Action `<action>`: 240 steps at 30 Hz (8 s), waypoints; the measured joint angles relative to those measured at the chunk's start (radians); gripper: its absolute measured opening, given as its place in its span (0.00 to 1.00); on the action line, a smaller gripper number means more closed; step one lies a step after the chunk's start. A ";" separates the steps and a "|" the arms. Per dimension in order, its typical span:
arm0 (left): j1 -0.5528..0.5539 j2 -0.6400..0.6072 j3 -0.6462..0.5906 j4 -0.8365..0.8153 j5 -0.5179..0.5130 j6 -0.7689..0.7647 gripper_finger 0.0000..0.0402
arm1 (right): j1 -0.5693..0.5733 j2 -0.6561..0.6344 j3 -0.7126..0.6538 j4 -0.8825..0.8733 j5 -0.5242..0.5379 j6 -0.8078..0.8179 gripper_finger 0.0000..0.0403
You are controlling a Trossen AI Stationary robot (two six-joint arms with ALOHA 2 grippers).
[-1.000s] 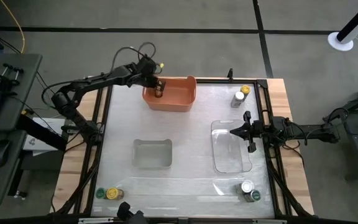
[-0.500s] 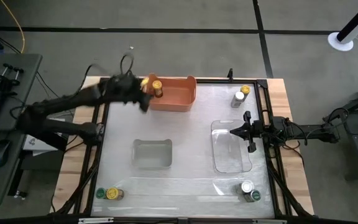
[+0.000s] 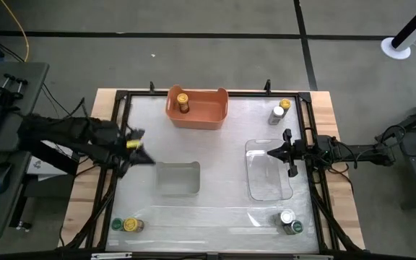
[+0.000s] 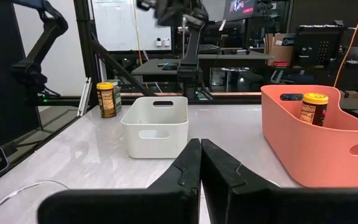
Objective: Sort spices by type
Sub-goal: Put the bottom left yellow seasoning bottle into the orange bin, then put the yellow seasoning bottle into the orange bin
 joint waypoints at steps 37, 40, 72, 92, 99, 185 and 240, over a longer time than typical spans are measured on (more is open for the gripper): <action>-0.760 0.822 0.403 -0.395 -0.053 -0.597 0.77 | 0.000 0.000 0.000 0.000 0.000 0.000 0.00; -0.767 0.814 0.403 -0.408 -0.086 -0.623 0.77 | 0.000 0.000 0.000 0.000 0.000 0.000 0.00; -0.860 0.810 0.341 -0.407 -0.237 -0.585 0.77 | 0.000 0.000 0.000 0.000 0.000 0.000 0.00; -0.858 0.928 0.341 -0.399 -0.210 -0.558 0.77 | 0.000 0.000 0.000 0.000 0.000 0.000 0.00; -0.851 0.968 0.341 -0.373 -0.225 -0.567 0.75 | 0.000 0.000 0.000 0.000 0.000 0.000 0.00; 0.830 1.328 0.868 -0.307 -0.204 0.589 0.47 | 0.000 0.000 0.000 0.000 0.000 0.000 0.00; 0.704 0.376 0.109 1.003 0.348 -0.066 0.00 | -0.001 0.000 0.000 0.021 0.033 -0.054 0.00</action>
